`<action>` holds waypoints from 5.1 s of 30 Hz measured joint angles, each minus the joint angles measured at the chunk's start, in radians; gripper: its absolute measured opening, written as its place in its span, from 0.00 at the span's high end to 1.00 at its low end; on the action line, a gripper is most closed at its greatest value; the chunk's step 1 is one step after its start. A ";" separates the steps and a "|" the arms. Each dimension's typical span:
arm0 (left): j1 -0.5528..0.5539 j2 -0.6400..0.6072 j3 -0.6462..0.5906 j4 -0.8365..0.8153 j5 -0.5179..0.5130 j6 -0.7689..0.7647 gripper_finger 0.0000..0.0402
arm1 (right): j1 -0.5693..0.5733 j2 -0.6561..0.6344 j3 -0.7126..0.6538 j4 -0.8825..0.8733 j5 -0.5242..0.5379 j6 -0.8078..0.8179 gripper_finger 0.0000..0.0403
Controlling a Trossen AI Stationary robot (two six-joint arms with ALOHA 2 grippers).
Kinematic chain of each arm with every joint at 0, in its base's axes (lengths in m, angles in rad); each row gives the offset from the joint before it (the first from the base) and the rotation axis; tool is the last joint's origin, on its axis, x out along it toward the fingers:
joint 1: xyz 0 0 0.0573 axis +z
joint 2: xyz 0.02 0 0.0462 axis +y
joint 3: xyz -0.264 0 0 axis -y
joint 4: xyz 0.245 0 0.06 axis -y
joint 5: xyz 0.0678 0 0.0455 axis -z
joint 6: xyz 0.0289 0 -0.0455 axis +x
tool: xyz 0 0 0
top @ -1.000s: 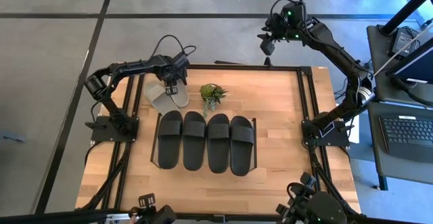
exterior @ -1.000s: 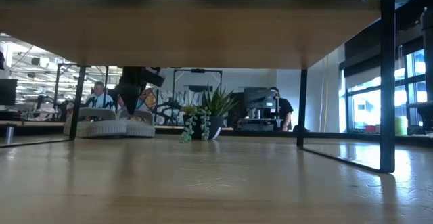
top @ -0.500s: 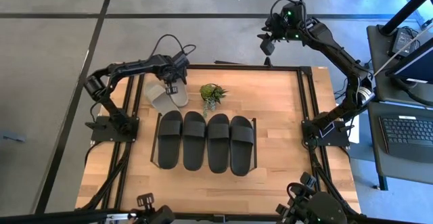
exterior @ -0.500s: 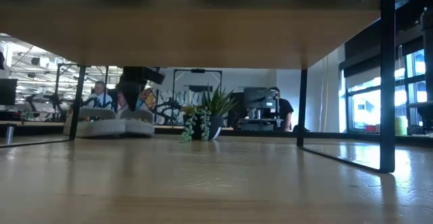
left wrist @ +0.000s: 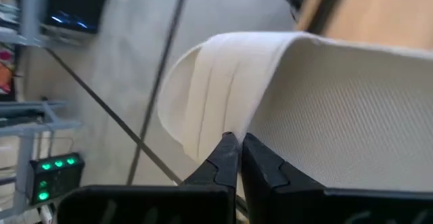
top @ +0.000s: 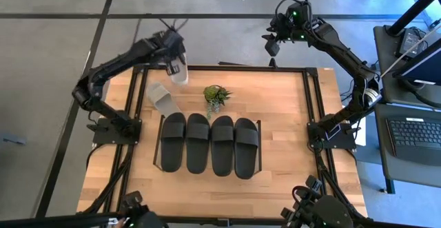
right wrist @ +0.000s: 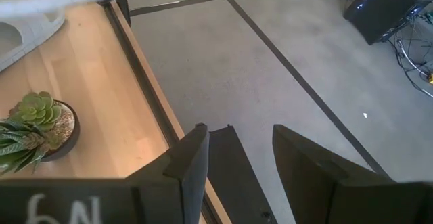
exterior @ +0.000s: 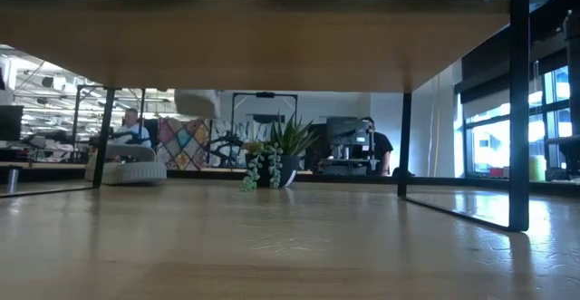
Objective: Pick and place slides into the shelf
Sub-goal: Put the gray slide under the shelf
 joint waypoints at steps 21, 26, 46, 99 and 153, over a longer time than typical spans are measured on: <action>-0.367 -0.055 0.577 -0.439 0.076 -0.162 1.00 | 0.000 0.000 0.000 -0.048 0.000 0.125 0.59; -0.550 -0.055 0.616 -0.475 0.077 -0.217 1.00 | 0.000 -0.001 -0.018 -0.056 0.000 0.123 0.59; -1.276 0.092 0.677 -0.142 0.026 -0.612 1.00 | -0.089 -0.002 -0.274 -0.051 -0.054 0.069 0.59; -1.506 0.633 0.676 -0.296 -0.004 -1.674 1.00 | -0.089 -0.003 -0.273 -0.092 -0.208 0.119 0.59; -1.526 0.616 0.678 0.409 0.182 -1.512 0.93 | -0.088 -0.003 -0.272 -0.118 -0.208 0.118 0.59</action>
